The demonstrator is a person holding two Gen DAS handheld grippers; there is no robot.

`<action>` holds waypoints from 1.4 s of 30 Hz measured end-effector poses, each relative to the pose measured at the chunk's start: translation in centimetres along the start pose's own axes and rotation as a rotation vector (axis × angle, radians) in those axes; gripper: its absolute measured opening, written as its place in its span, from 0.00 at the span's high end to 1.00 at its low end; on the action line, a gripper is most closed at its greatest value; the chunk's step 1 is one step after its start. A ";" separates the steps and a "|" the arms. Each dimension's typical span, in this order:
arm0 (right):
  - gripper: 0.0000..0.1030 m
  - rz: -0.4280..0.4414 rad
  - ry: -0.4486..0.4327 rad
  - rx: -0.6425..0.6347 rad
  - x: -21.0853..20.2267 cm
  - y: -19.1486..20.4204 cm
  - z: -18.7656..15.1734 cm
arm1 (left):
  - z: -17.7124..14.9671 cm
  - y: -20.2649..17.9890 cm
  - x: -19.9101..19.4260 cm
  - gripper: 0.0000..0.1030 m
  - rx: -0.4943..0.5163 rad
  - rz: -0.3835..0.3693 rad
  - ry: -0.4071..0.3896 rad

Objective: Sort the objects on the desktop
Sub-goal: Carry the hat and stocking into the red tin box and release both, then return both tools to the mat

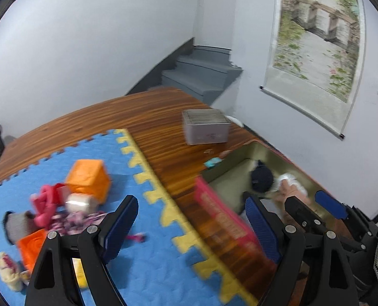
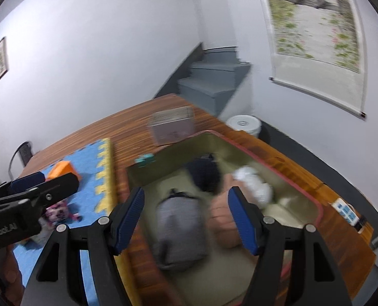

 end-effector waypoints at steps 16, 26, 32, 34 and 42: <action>0.26 0.223 0.155 -0.173 3.3 15.4 -4.4 | -7.9 24.7 -5.0 0.15 -0.269 0.348 0.013; 0.25 0.228 0.191 -0.240 4.1 19.2 -5.6 | -13.2 31.0 -1.9 0.15 -0.364 0.389 0.127; 0.25 0.260 0.235 -0.236 5.3 20.2 -6.5 | -14.7 30.2 0.1 0.35 -0.381 0.331 0.182; 0.25 0.282 0.259 -0.235 5.8 20.7 -7.0 | -14.7 30.3 -0.2 0.35 -0.406 0.314 0.175; 0.24 0.319 0.300 -0.288 7.4 23.5 -7.8 | -12.3 30.0 -3.6 0.35 -0.398 0.332 0.037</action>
Point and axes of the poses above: each gripper's, at about its wrist camera, not at the fingertips, and x roughly the way its jaws point, y to its left, z to its top, the point moved 10 cm from there along x, roughly the way its jaws point, and after that the axes turned 8 degrees about z, right-handed, at the moved point
